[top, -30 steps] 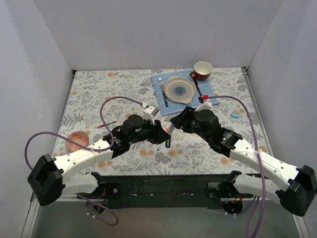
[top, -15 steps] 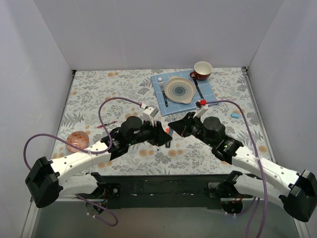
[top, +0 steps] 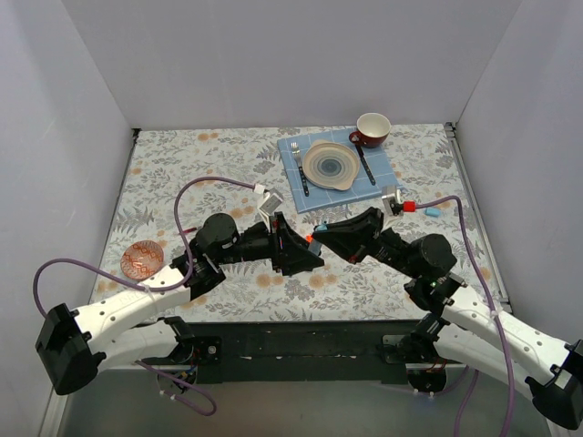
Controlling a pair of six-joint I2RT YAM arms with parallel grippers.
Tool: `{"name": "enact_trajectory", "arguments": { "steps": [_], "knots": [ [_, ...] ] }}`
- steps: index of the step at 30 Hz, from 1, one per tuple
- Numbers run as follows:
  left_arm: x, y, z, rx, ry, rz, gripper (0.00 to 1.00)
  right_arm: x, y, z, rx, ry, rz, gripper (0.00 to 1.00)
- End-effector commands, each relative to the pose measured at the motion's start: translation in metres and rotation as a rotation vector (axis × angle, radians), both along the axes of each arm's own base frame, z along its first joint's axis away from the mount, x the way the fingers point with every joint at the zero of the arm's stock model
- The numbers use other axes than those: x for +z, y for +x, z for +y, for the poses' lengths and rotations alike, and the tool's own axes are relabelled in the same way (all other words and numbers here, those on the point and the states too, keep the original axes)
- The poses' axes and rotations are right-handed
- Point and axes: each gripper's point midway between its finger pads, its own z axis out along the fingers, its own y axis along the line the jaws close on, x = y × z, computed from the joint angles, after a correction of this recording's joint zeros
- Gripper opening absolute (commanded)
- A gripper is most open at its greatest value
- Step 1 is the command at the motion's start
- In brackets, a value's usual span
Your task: Insert the pens into the pen caps
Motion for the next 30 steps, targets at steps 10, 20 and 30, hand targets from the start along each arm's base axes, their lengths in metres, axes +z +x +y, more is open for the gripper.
{"name": "enact_trajectory", "arguments": {
  "steps": [10, 20, 30],
  "knots": [
    [0.031, -0.036, 0.003, -0.194, -0.16, -0.045, 0.0, 0.023, -0.027, -0.006, 0.106, 0.093, -0.074, 0.01],
    [0.006, 0.023, 0.0, 0.112, -0.035, -0.08, 0.0, 0.005, 0.01, -0.024, -0.134, 0.016, 0.037, 0.59],
    [-0.027, 0.091, 0.024, 0.271, 0.162, -0.13, 0.0, -0.048, 0.086, -0.096, -0.732, -0.219, 0.244, 0.58]
  ]
}}
